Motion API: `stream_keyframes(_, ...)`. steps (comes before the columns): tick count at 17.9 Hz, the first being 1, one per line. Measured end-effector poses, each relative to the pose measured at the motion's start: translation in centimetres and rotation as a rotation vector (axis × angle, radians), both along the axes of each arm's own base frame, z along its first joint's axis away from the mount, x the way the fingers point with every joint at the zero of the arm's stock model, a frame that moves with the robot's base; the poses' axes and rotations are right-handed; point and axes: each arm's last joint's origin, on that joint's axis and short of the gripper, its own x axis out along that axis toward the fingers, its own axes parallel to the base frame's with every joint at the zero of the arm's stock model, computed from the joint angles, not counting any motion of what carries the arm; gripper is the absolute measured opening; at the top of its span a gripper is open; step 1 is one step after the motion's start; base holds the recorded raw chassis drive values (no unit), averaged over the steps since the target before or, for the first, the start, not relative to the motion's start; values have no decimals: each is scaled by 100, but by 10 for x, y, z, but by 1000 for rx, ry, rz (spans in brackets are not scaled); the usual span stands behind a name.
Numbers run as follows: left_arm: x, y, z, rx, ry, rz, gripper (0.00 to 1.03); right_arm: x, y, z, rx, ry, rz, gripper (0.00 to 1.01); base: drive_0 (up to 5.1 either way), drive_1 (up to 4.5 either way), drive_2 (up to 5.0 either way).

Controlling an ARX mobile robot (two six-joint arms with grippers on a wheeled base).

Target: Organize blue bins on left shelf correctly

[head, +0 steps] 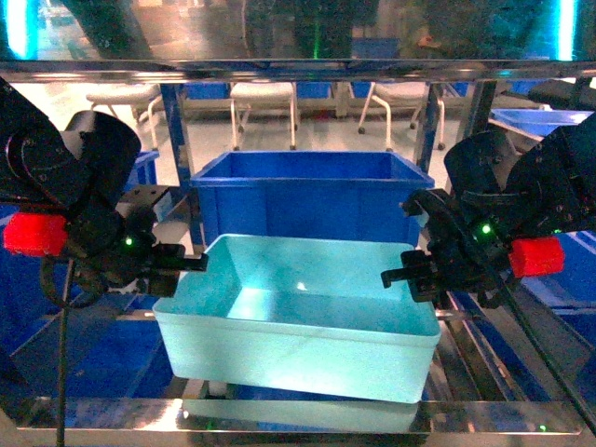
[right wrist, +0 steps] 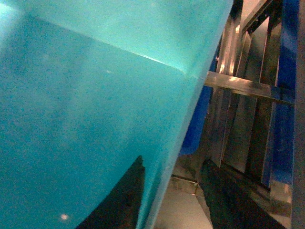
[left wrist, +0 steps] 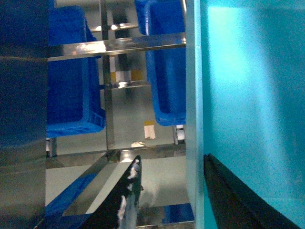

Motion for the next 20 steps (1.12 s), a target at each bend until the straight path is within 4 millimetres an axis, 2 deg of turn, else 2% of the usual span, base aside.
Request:
stream_keyframes(1, 0, 2, 0, 3, 1, 5, 46, 0, 0, 0, -6, -2, 6, 44, 0, 0, 0)
stream_keyframes(5, 0, 4, 0, 9, 2, 9, 88, 0, -2, 0, -16, -4, 14, 84, 0, 0, 0)
stream_keyframes(7, 0, 4, 0, 10, 2, 6, 100, 0, -2, 0, -16, -4, 13, 100, 0, 0, 0)
stream_keyframes(9, 1, 3, 0, 9, -4, 3, 98, 0, -2, 0, -16, -4, 14, 97, 0, 0, 0)
stream_keyframes(13, -4, 4, 4, 7, -18, 8, 98, -2, -1, 6, 4, -41, 19, 98, 0, 0, 0)
stream_keyframes(15, -17, 7, 15, 6, -27, 14, 98, -11, 4, 14, 17, -50, 29, 98, 0, 0, 0)
stream_keyframes(18, -33, 15, 46, -3, -93, 33, 98, -27, 12, 28, 43, -67, 29, 98, 0, 0, 0)
stream_keyframes(19, -43, 20, 55, -8, -110, 42, 98, -39, 15, 32, 49, -68, 24, 98, 0, 0, 0)
stream_keyframes(20, -53, 26, 55, -7, -90, 54, 98, -52, 18, 35, 50, -48, 15, 98, 0, 0, 0)
